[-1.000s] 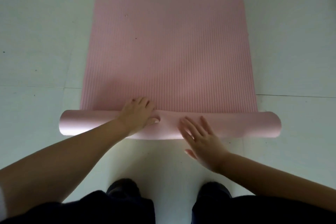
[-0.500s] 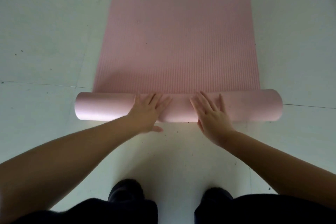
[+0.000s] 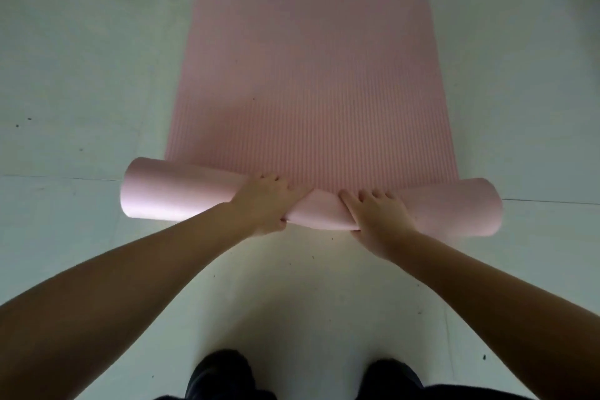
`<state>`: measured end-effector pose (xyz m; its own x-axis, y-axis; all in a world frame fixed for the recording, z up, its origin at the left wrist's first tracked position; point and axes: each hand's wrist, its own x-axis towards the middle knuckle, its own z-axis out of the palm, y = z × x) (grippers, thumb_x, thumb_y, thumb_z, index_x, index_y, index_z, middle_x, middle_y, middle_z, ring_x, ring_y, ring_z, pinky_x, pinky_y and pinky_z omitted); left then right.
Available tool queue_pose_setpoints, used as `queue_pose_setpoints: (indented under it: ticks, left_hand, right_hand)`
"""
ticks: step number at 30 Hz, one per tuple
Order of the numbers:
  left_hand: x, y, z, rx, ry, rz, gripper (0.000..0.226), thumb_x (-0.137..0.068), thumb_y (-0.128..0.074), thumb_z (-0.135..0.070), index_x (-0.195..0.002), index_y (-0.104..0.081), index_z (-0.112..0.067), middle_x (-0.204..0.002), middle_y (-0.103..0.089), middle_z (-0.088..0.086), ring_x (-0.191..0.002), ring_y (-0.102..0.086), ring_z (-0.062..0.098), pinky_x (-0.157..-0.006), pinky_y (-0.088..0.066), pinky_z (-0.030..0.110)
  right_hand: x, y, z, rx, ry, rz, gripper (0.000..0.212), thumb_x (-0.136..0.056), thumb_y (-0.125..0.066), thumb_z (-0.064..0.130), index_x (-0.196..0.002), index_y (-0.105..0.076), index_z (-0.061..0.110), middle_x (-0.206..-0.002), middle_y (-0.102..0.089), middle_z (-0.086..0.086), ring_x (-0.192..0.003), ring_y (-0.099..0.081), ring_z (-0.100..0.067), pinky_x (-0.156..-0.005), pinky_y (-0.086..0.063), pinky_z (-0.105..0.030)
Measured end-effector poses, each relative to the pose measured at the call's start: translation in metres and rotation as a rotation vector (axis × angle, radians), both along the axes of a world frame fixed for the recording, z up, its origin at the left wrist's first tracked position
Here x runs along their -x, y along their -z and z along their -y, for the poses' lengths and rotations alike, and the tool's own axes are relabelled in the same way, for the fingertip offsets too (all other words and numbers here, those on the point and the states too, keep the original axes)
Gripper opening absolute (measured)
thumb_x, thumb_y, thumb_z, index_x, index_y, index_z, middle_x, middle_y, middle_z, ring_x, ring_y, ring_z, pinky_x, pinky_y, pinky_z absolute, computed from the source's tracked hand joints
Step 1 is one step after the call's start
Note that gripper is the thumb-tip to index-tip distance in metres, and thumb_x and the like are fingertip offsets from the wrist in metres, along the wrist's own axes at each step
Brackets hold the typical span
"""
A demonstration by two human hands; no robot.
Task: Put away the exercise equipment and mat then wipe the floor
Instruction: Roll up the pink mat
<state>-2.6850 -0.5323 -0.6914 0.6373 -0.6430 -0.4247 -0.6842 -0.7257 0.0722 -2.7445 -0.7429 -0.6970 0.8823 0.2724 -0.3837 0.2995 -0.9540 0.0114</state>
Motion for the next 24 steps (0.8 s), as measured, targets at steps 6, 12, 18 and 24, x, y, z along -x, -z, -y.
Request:
queue_pose_setpoints:
  ticks: [6,12,18,24]
  left_hand:
    - [-0.026,-0.009,0.011,-0.09,-0.095,-0.592,0.047,-0.081,-0.067,-0.019,-0.126,-0.053,-0.02,-0.115,-0.061,0.002,-0.096,-0.054,0.02,-0.079,-0.043,0.03]
    - [0.011,0.009,-0.02,-0.033,-0.275,-0.777,0.061,-0.081,-0.072,-0.027,-0.134,-0.044,-0.02,-0.128,-0.053,0.005,-0.107,-0.051,0.02,-0.086,-0.042,0.03]
    - [0.049,0.011,-0.038,0.109,-0.011,0.257,0.055,-0.086,-0.046,-0.045,-0.132,-0.046,-0.015,-0.124,-0.058,0.017,-0.111,-0.052,0.035,-0.091,-0.045,0.053]
    - [0.087,0.026,-0.03,-0.106,-0.069,0.037,0.118,-0.075,-0.054,-0.071,-0.145,0.023,-0.016,-0.157,0.011,0.016,-0.146,0.0,0.036,-0.102,-0.013,0.073]
  right_hand:
    - [-0.011,-0.009,0.0,-0.084,0.027,-0.307,0.039,-0.083,-0.058,0.029,-0.121,-0.055,0.021,-0.106,-0.066,-0.004,-0.096,-0.061,-0.028,-0.073,-0.049,-0.032]
    - [-0.005,-0.004,-0.015,-0.144,-0.023,-0.571,0.051,-0.078,-0.071,0.031,-0.124,-0.055,0.015,-0.116,-0.064,-0.008,-0.106,-0.058,-0.027,-0.077,-0.037,-0.026]
    - [-0.038,0.004,0.004,-0.302,0.198,-0.712,0.068,-0.071,-0.079,0.031,-0.13,-0.047,0.019,-0.125,-0.058,-0.003,-0.104,-0.055,-0.02,-0.085,-0.04,-0.028]
    - [-0.03,0.017,0.013,-0.279,0.219,-0.568,0.095,-0.07,-0.078,0.044,-0.146,-0.025,0.023,-0.14,-0.041,-0.009,-0.126,-0.041,-0.029,-0.106,-0.035,-0.045]
